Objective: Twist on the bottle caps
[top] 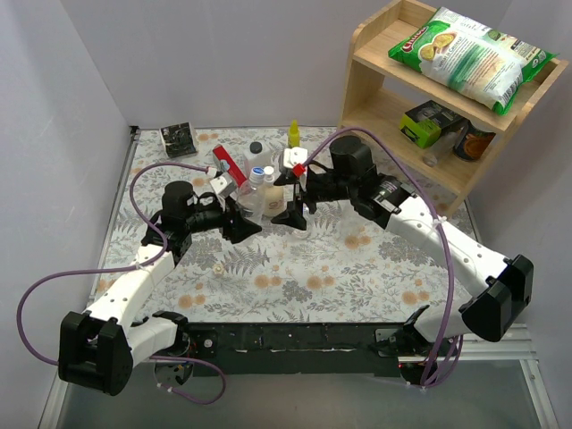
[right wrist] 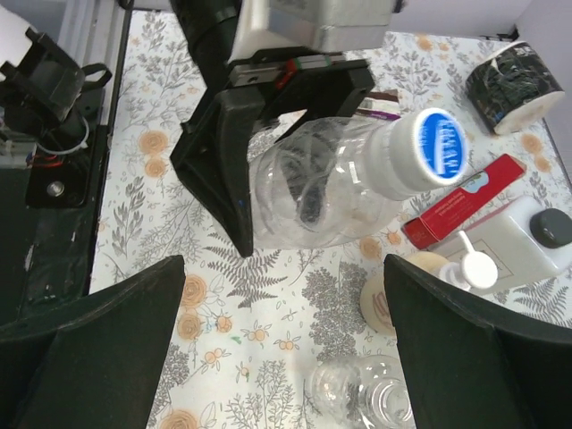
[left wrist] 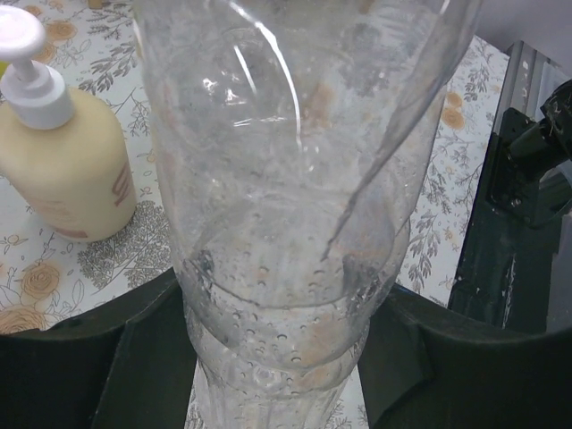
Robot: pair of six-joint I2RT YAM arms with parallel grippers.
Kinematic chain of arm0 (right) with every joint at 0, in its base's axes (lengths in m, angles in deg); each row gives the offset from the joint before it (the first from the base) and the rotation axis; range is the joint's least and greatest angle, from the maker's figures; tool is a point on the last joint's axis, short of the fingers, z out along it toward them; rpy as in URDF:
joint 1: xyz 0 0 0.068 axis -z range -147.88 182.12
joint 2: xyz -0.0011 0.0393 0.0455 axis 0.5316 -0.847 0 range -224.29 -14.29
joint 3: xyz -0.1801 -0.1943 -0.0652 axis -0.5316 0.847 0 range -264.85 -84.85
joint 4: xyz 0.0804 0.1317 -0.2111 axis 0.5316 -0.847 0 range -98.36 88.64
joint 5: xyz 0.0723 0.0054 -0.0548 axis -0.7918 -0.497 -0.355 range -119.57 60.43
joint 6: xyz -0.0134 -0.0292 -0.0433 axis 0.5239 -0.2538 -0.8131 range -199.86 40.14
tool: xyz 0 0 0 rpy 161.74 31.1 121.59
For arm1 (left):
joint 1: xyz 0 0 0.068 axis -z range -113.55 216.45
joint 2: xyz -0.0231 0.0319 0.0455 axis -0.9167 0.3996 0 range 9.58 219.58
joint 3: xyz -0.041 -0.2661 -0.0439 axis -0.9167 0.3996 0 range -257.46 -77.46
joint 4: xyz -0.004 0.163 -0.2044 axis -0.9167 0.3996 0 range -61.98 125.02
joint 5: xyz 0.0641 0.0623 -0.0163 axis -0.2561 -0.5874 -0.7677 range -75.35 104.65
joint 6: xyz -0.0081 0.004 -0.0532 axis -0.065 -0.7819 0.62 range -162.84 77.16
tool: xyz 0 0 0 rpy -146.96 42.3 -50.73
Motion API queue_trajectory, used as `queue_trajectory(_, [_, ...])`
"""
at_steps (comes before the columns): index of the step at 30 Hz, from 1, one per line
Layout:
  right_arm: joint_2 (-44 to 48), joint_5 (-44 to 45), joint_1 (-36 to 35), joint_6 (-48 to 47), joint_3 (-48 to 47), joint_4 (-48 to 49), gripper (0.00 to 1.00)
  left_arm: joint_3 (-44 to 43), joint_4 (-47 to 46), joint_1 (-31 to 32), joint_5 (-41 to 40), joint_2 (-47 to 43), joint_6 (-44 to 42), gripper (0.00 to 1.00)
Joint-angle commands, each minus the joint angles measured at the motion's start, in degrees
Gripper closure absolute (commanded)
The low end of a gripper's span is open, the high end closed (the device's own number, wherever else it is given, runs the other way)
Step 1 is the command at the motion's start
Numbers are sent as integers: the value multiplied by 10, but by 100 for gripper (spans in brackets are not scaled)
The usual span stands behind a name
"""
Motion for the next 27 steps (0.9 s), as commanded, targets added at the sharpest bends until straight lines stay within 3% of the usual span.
queue_trajectory(1, [18,32,16,62,-17,70,2,-15,36,0,11,-7,-55,100])
queue_trajectory(7, [-47,-42,16,140,-73,213,2,-25,70,9,30,-9,-90,100])
queue_trajectory(13, [-108,-122,-2,190,-81,267,2,-40,76,12,34,-5,-98,100])
queue_trajectory(22, [-85,-124,-13,161,-40,244,2,-53,70,12,25,5,-56,100])
queue_trajectory(27, [-57,-65,-22,63,-24,167,2,-49,45,9,34,20,-18,100])
